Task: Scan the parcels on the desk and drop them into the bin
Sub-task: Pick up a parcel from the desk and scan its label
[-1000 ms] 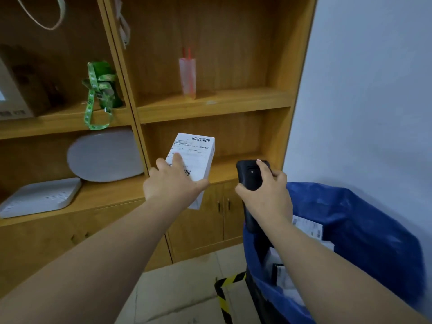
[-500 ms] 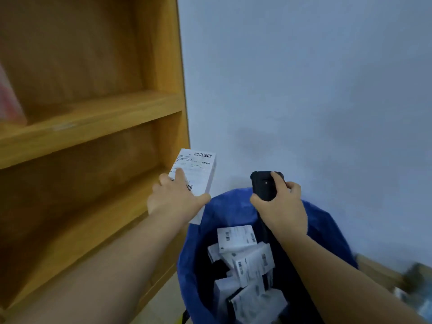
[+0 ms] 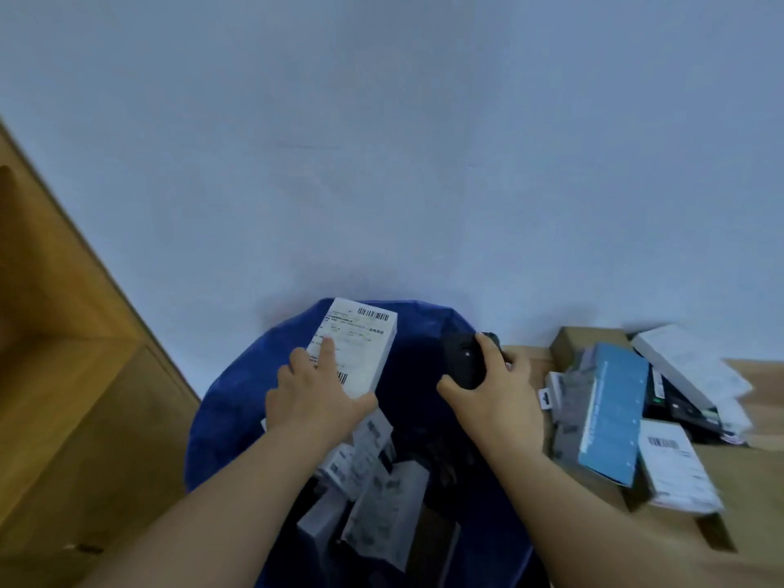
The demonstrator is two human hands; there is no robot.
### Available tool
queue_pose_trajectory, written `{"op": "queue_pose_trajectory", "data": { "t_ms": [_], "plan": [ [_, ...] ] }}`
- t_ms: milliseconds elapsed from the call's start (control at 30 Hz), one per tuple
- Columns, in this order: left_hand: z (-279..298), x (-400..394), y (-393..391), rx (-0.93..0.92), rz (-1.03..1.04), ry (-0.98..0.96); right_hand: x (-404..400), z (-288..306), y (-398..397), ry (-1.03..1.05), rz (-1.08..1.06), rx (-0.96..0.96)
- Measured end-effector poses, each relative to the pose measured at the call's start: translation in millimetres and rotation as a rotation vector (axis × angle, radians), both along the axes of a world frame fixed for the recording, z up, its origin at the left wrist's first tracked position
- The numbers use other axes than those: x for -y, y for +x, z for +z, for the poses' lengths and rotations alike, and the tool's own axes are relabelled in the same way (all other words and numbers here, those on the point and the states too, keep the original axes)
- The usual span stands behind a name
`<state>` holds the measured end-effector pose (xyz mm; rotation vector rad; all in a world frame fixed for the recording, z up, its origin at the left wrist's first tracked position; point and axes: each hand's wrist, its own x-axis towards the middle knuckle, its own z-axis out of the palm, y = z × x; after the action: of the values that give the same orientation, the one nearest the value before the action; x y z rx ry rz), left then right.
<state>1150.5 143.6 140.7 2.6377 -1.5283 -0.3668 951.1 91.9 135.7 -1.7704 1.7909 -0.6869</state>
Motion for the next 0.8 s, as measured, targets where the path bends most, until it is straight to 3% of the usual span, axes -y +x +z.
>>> {"op": "queue_pose_trajectory", "data": {
  "t_ms": [300, 800],
  "plan": [
    [-107.0, 12.3, -35.7, -0.111, -0.116, 0.227, -8.7, -84.5, -9.9, 0.207, -0.098, -0.071],
    [-213.1, 21.5, 22.2, -0.124, -0.185, 0.34, -15.6, -183.4, 36.0, 0.468, -0.196, -0.06]
  ]
}}
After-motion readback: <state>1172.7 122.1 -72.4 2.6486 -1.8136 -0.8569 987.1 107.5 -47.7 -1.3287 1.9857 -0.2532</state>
